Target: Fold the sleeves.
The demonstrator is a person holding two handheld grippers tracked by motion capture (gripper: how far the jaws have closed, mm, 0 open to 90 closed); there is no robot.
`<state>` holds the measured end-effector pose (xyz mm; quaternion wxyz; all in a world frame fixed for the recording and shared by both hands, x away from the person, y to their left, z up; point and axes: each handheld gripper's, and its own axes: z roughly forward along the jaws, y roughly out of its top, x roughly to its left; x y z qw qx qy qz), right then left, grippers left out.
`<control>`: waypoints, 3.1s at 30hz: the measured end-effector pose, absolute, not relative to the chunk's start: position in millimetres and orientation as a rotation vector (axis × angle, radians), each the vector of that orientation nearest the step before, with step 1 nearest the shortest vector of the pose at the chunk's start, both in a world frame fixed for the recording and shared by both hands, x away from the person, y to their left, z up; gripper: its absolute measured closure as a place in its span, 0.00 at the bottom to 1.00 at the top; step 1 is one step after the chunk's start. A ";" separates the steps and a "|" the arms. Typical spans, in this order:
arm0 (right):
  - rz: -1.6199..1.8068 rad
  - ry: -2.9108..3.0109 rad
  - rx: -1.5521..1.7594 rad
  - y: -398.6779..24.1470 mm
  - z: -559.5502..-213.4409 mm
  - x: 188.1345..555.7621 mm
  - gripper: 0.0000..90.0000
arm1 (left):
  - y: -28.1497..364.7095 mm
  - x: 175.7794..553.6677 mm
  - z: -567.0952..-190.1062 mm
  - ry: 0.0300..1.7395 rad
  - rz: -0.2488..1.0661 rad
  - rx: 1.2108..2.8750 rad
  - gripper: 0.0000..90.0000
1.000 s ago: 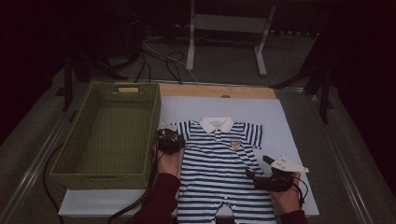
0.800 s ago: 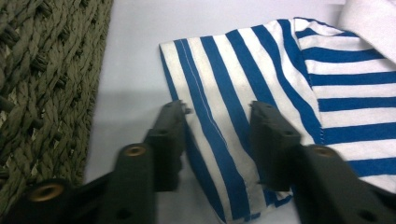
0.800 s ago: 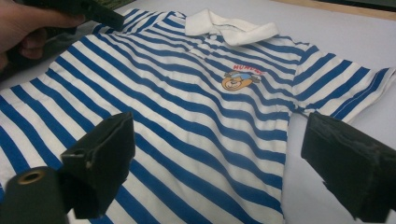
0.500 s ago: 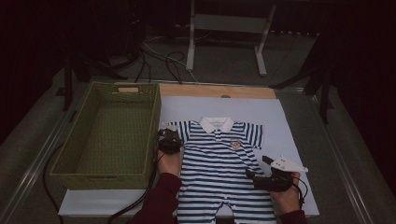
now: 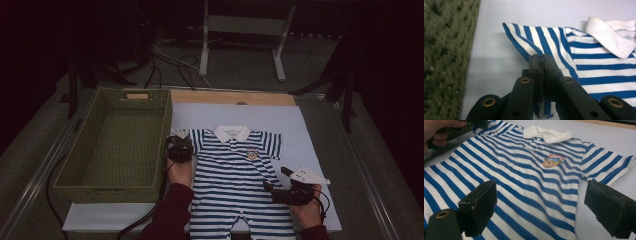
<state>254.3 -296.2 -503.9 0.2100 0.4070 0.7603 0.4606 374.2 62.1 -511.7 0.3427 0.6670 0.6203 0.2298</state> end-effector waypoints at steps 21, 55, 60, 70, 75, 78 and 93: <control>1.280 2.115 1.133 -296.2 -504.1 254.4 0.12 | 52.7 370.9 -493.2 1.478 0.538 1.720 0.97; 1.295 2.114 1.127 -296.6 -504.1 254.2 0.12 | 38.7 370.0 -489.3 1.343 0.448 1.745 0.97; 1.293 2.115 1.128 -296.4 -504.2 254.2 0.12 | 34.9 371.1 -490.8 1.320 0.430 1.765 0.97; 1.293 2.116 1.126 -296.6 -504.2 254.2 0.12 | 27.1 372.1 -497.0 1.309 0.404 1.777 0.97; 1.292 2.117 1.125 -296.4 -504.3 254.1 0.12 | 23.8 372.1 -500.9 1.311 0.395 1.778 0.96; 1.293 2.116 1.125 -296.7 -504.2 254.1 0.12 | 22.2 372.2 -502.5 1.309 0.389 1.784 0.96; 1.292 2.118 1.125 -296.7 -504.2 254.0 0.12 | 18.6 374.3 -508.9 1.318 0.370 1.789 0.95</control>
